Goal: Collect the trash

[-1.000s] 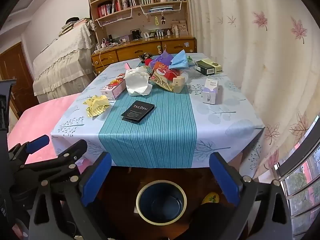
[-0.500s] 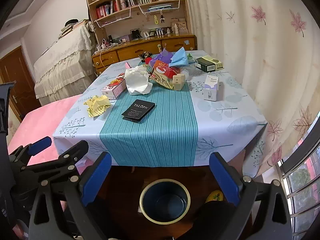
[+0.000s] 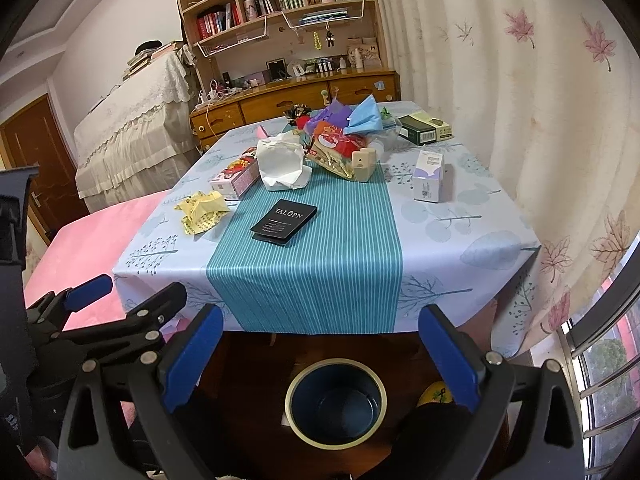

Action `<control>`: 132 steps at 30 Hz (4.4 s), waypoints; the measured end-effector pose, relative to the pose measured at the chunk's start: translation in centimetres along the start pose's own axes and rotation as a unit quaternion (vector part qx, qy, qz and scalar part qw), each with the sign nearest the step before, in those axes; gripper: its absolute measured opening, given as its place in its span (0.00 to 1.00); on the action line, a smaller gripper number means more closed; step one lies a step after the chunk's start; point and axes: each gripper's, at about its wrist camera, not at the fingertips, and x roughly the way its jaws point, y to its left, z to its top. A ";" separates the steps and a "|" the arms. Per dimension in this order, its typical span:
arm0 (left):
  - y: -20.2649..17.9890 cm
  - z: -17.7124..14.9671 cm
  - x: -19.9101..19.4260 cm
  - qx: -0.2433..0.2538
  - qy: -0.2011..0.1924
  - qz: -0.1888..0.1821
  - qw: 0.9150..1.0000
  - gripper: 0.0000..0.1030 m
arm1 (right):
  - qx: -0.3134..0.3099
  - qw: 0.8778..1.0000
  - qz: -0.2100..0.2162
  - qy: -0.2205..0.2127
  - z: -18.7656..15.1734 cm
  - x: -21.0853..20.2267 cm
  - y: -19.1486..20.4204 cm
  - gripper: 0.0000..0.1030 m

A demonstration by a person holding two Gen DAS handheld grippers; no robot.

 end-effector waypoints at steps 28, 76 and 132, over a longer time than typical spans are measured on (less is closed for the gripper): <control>0.5 -0.1 -1.2 -0.003 -0.008 0.002 1.000 0.94 | -0.002 1.000 0.006 -0.013 0.2 -1.4 0.3 0.96; 9.5 10.7 12.5 -0.003 0.102 -0.067 0.993 0.94 | 0.038 0.994 0.026 0.095 8.6 14.0 1.9 0.96; 0.3 -2.9 7.8 0.137 0.217 -0.178 0.950 0.14 | -0.021 0.981 0.088 0.174 -1.1 7.2 -0.4 0.54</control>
